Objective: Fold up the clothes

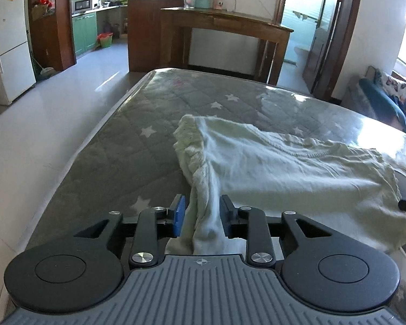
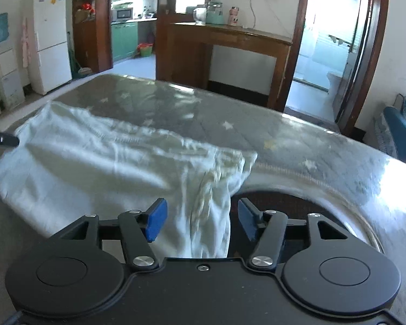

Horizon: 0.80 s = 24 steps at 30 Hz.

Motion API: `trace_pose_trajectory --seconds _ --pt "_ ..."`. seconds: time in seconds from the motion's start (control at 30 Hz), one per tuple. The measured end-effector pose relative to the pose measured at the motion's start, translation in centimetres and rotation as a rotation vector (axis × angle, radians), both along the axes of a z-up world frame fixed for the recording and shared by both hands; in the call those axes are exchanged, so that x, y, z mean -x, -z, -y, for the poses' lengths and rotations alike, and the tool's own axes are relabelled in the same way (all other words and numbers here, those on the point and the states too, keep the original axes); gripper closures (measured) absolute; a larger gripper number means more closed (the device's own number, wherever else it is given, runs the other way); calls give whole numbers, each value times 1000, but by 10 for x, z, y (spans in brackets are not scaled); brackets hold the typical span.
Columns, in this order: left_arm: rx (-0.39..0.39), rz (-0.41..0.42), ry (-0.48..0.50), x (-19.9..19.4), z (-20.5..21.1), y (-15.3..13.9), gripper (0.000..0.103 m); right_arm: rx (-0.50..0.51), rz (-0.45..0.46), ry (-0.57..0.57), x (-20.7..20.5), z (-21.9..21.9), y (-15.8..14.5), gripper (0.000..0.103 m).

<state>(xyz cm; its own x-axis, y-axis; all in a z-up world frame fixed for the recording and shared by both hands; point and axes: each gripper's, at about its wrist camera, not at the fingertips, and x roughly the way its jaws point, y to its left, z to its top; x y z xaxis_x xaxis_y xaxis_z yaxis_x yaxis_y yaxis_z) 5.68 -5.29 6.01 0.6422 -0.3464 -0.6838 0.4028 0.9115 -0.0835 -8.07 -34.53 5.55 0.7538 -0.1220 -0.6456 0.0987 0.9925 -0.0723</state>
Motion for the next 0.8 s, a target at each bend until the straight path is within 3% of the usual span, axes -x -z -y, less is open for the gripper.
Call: trace_pose_trajectory --seconds 0.17,0.27,0.5,0.8 --pt "-54 -13 -8 14 -5 14 73 -19 -38 15 18 -2 16 38" --pt "-46 3 -19 24 -11 15 69 -21 -34 20 27 -3 16 37" --pt "-114 125 -85 57 -23 16 65 -9 8 62 65 3 10 29" --pt "-120 174 -215 77 -54 25 58 -10 62 217 130 44 16 21"
